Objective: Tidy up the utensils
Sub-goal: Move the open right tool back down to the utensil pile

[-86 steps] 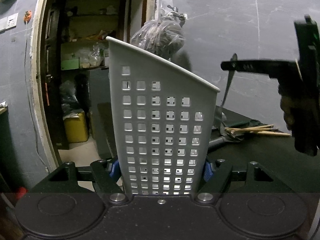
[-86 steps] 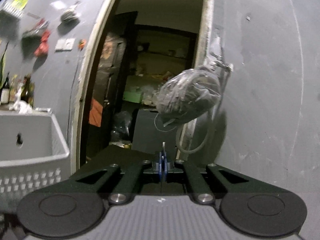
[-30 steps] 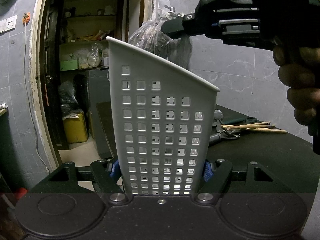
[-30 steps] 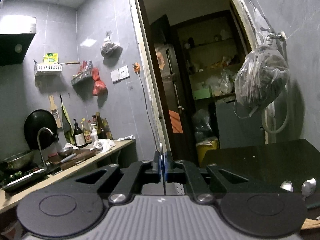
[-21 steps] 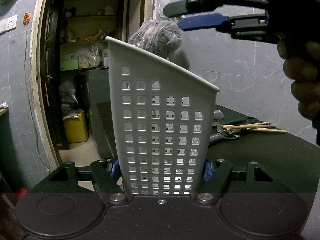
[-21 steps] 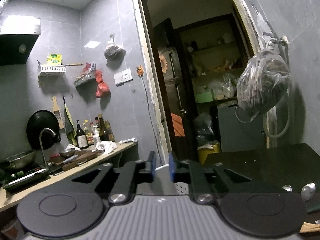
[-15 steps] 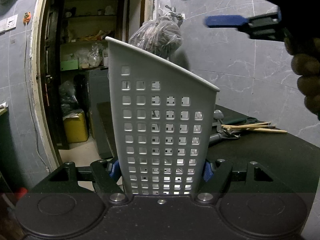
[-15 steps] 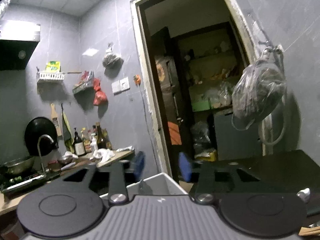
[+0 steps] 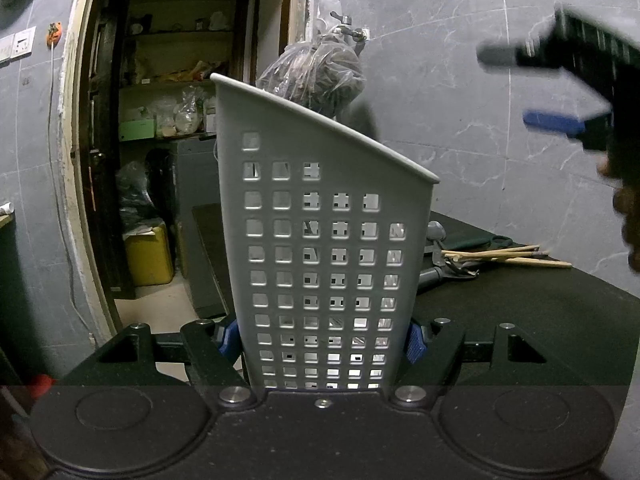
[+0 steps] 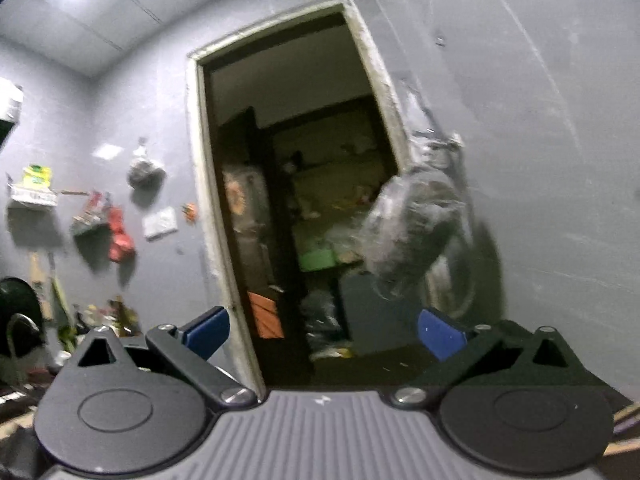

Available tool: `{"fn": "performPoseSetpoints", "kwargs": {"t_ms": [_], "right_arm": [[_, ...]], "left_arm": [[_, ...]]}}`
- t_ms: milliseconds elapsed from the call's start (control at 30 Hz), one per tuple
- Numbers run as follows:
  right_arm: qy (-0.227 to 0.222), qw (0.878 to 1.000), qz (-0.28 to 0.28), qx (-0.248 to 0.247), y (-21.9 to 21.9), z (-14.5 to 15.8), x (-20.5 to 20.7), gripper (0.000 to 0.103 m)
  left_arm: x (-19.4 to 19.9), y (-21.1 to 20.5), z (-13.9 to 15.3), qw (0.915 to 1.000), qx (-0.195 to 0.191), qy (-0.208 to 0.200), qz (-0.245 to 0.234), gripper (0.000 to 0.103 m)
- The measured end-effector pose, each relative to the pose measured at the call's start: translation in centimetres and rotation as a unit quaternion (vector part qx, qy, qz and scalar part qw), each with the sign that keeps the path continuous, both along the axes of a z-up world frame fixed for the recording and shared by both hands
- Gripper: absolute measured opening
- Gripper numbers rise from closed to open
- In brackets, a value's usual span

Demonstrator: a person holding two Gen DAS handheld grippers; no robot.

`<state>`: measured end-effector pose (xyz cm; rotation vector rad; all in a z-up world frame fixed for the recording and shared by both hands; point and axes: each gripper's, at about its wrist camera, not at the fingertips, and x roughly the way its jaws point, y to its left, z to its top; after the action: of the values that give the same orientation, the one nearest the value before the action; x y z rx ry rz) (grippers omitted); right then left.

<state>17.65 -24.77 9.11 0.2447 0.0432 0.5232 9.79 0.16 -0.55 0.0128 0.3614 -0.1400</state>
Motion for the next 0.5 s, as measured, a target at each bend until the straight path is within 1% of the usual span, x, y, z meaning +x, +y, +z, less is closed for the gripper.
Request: {"fn": "performPoseSetpoints", "kwargs": {"t_ms": [133, 267, 367, 500], "right_arm": [[0.033, 0.999, -0.027, -0.022, -0.3, -2.5, 0.0, 0.103], [0.074, 0.996, -0.042, -0.020, -0.9, -5.8, -0.3, 0.103], [0.105, 0.993, -0.050, -0.001, -1.6, -8.4, -0.6, 0.103], [0.135, 0.989, -0.054, 0.029, -2.3, -10.5, -0.8, 0.103]], "left_arm": [[0.0, 0.0, -0.1, 1.0000, 0.000, -0.001, -0.002, 0.075], [0.1, -0.1, -0.1, 1.0000, -0.001, -0.001, -0.004, 0.075], [0.2, -0.2, -0.1, 1.0000, 0.000, -0.001, -0.004, 0.075], [0.2, -0.1, -0.2, 1.0000, 0.000, -0.001, -0.004, 0.075]]}}
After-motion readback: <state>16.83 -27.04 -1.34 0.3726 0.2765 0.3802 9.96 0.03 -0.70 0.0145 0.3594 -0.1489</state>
